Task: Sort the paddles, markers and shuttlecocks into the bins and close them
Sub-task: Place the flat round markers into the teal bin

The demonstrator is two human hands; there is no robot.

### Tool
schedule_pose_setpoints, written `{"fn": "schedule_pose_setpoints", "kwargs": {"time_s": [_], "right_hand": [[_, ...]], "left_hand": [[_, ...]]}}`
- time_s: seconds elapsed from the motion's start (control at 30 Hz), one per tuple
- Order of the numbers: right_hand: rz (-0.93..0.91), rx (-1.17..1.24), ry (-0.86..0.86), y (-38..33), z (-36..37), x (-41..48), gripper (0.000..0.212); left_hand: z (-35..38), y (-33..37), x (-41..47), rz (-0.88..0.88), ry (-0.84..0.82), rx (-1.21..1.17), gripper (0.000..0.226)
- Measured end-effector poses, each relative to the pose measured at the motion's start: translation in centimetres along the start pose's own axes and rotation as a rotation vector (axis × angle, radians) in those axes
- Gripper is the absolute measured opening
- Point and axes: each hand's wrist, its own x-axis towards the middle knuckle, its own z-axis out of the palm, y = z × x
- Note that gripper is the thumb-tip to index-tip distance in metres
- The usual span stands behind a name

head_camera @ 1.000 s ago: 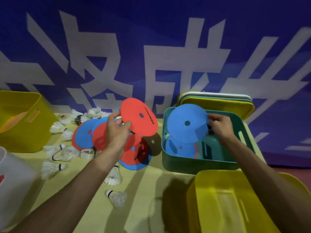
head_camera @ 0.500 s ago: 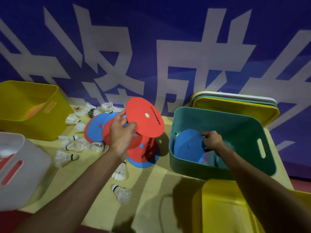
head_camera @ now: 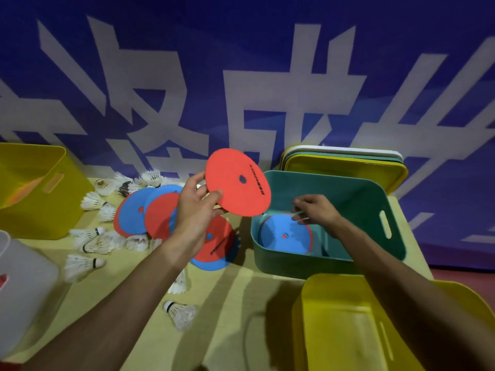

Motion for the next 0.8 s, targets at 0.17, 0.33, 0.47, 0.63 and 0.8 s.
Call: {"fn": "schedule_pose_setpoints", "kwargs": {"time_s": [0.17,0.33,0.47,0.63,0.8], "right_hand": [[-0.060,0.319,-0.165,-4.2,0.6,-3.5,0.040],[-0.068,0.380,-0.153,-5.5,-0.5,-4.5,0.026],[-0.048,0.395,-0.068,-4.6,-2.2,-4.5,0.025],[-0.006,0.471,-0.020,-1.9,-4.7,-4.3,0.026],[0.079,0.306,0.048,1.1,-6.1,-2.6,0.021]], "left_hand": [[1.4,0.0,-0.4,-0.018,-0.062,-0.013,0.041],[1.1,0.4,0.2,-0.071,-0.146,-0.005,0.044],[1.7,0.6,0.0,-0.134,-0.253,0.042,0.036],[2.2,-0.3,-0.1,-0.180,-0.262,0.101,0.030],[1.0,0.0,0.6,-0.159,-0.267,0.201,0.029]]}}
